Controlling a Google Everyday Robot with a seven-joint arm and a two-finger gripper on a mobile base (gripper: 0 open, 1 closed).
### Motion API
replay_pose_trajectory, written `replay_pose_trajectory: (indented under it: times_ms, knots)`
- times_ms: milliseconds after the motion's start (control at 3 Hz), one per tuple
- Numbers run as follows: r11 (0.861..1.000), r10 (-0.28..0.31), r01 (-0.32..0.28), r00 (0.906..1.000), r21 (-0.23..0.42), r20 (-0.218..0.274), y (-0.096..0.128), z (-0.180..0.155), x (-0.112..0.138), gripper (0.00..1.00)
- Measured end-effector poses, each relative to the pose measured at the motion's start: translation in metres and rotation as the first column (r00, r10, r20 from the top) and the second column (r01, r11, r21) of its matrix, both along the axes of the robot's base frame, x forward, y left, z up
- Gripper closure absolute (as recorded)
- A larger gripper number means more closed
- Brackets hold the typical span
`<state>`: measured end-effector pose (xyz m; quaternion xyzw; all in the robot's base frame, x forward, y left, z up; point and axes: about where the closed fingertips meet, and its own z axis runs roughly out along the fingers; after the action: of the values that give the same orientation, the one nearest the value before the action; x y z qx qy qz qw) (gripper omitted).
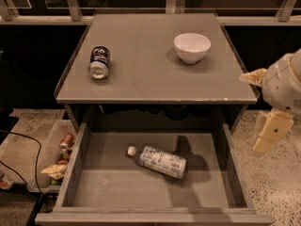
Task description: Pick blue plastic bottle from top drawer and place on counter
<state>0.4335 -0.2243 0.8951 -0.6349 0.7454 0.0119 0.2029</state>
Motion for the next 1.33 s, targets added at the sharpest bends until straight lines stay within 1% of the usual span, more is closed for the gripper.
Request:
replay_pose_trajectory:
  times_ms: [333,667,1000,1333]
  knots:
    - [0.997,0.062,-0.062,0.9981,0.050,0.007,0.004,-0.047,-0.001,0.00]
    - [0.997,0.062,-0.062,0.9981,0.050,0.007,0.004,-0.047,-0.001,0.00]
    - [0.992,0.063,-0.058,0.9970,0.114,-0.044,0.021,-0.078,-0.007,0.00]
    - [0.978,0.093,-0.068,0.9883,0.198,-0.121,0.054,-0.125,-0.015,0.00]
